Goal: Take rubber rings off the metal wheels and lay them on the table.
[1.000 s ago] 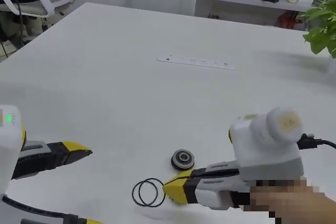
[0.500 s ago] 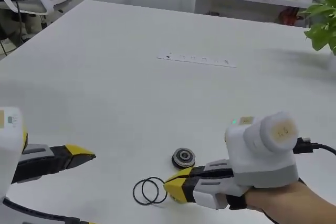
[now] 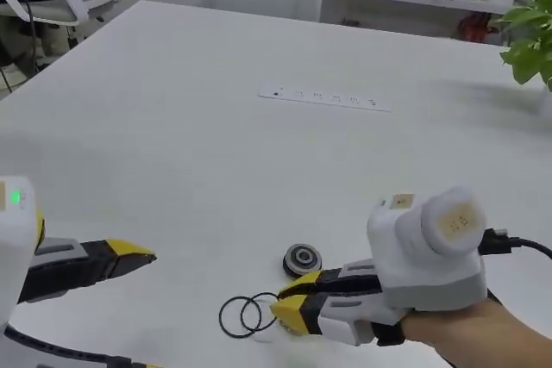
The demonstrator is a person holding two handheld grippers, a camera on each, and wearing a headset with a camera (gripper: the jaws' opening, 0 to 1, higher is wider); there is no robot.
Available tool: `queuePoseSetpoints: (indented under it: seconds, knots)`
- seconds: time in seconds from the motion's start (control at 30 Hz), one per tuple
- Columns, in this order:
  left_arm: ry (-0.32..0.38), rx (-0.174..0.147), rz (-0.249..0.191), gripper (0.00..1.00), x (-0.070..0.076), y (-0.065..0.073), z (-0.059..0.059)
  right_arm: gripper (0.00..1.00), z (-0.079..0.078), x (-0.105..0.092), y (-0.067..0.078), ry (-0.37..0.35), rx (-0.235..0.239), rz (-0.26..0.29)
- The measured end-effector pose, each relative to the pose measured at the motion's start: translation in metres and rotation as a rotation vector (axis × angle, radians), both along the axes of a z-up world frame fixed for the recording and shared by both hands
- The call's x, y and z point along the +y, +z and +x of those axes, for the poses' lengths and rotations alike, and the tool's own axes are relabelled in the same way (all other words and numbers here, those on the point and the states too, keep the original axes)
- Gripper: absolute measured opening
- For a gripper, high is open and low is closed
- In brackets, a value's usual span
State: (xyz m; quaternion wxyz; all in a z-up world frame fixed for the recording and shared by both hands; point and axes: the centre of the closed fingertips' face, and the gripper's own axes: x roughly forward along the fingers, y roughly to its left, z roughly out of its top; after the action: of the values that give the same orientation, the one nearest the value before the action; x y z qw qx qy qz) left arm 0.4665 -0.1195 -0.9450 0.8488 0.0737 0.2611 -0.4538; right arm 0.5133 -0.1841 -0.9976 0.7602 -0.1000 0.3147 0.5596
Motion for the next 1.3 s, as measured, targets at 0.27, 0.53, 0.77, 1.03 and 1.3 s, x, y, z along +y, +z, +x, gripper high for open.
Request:
queuePoseSetpoints:
  seconds: [0.27,0.53,0.77,1.03,1.3]
  knots:
    - [-0.003,0.000,0.012,0.81,0.001,-0.001,-0.001,0.13,-0.005,0.002,-0.002,0.039,-0.014,-0.018]
    - [-0.003,0.000,0.017,0.80,0.001,-0.002,-0.001,0.15,-0.008,0.003,-0.006,0.061,-0.026,-0.035]
    - [-0.005,0.000,0.021,0.80,0.001,-0.002,-0.001,0.17,-0.003,0.000,-0.006,0.037,-0.027,-0.036]
    - [-0.006,-0.002,0.024,0.80,0.002,-0.002,-0.001,0.17,-0.002,-0.003,-0.005,0.030,-0.023,-0.044]
    - [-0.005,-0.006,0.023,0.79,0.002,-0.002,0.000,0.18,-0.001,-0.006,-0.004,0.020,-0.015,-0.047]
